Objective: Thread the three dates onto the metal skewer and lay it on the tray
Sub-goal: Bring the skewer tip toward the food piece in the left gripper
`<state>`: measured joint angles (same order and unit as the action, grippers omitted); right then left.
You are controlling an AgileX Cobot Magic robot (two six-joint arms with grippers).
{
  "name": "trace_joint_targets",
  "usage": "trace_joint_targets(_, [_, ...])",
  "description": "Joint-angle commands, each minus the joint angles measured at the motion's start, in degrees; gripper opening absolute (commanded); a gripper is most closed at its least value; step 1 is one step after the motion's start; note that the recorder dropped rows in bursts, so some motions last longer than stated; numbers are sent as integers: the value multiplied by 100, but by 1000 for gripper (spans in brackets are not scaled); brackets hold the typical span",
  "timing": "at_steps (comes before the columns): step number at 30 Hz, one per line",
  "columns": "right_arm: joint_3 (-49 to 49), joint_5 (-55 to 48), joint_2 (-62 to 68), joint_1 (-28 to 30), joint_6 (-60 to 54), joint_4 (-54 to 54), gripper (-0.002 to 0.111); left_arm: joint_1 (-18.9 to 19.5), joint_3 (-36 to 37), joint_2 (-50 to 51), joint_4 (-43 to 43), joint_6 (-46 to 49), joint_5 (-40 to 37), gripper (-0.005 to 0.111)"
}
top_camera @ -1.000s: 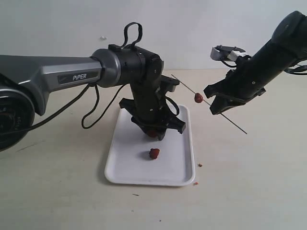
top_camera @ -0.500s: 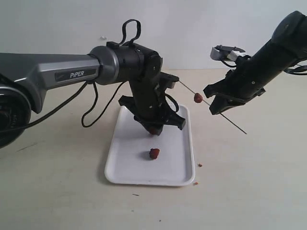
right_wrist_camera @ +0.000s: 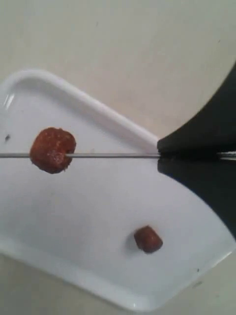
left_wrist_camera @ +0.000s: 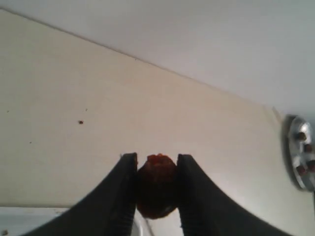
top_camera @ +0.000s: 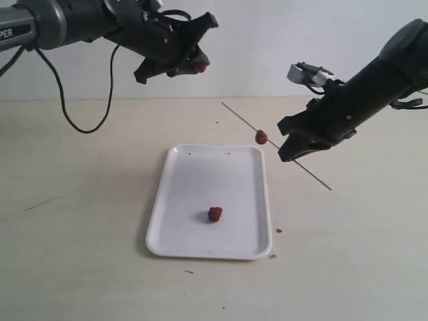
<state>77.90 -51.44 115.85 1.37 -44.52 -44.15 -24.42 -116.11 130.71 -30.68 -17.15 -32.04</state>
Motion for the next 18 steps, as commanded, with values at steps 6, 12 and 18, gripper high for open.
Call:
trace_joint_targets(6, [-149, -289, -72, -4, -1196, -1563, 0, 43, -14, 88, -596, 70, 337, 28])
trace_joint_targets(12, [-149, -477, -83, -4, -1289, -1733, 0, 43, -14, 88, -572, 162, 348, 28])
trace_joint_targets(18, [-440, -285, -327, 7, -1323, -1679, 0, 43, -14, 88, -561, 190, 361, 28])
